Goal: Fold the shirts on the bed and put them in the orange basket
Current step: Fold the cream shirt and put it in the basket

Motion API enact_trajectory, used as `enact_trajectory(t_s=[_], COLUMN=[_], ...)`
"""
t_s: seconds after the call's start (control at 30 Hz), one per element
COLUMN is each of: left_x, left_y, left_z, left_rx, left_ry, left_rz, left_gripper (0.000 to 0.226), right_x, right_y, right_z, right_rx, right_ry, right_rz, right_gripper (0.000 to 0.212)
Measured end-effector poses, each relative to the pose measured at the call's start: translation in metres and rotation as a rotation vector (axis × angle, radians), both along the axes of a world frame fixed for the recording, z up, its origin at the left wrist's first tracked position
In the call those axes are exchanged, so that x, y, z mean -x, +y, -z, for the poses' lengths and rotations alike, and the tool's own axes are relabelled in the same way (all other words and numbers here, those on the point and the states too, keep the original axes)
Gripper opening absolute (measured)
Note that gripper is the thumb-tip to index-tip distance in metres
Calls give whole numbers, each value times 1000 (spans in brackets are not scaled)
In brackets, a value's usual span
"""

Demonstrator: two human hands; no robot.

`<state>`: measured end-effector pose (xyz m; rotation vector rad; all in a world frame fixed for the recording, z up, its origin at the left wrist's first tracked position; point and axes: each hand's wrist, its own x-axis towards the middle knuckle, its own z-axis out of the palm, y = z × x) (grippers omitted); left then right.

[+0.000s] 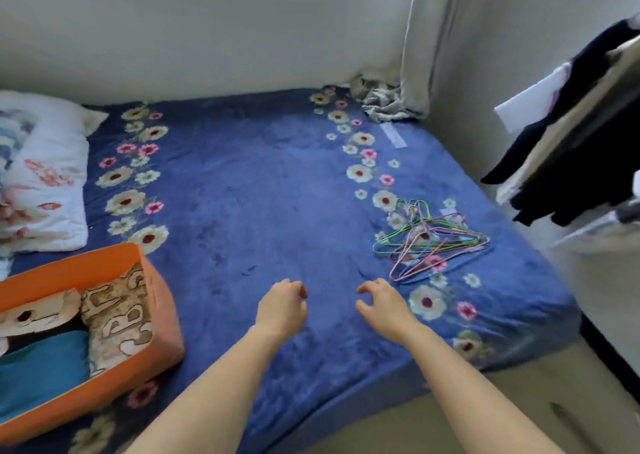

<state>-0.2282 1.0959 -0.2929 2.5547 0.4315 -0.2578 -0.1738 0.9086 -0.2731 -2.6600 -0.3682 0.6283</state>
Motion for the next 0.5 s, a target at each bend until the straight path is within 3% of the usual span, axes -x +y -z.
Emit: enact_trajectory(t_s=[0.2, 0.33, 0.5], left_x=[-81, -147, -202], left_y=[-149, -266, -359], left_z=[-49, -104, -149], left_rx=[-82, -120, -87], left_ry=[-2, -116, -297], left_rz=[263, 449, 586], left_gripper=[23, 26, 27], right_x=[-35, -65, -109], right_y=[-166, -285, -375], right_z=[-49, -95, -144], right_rx=[70, 85, 91], right_ry=[-52, -143, -270], right_rz=[192, 318, 433], right_gripper=[34, 35, 39])
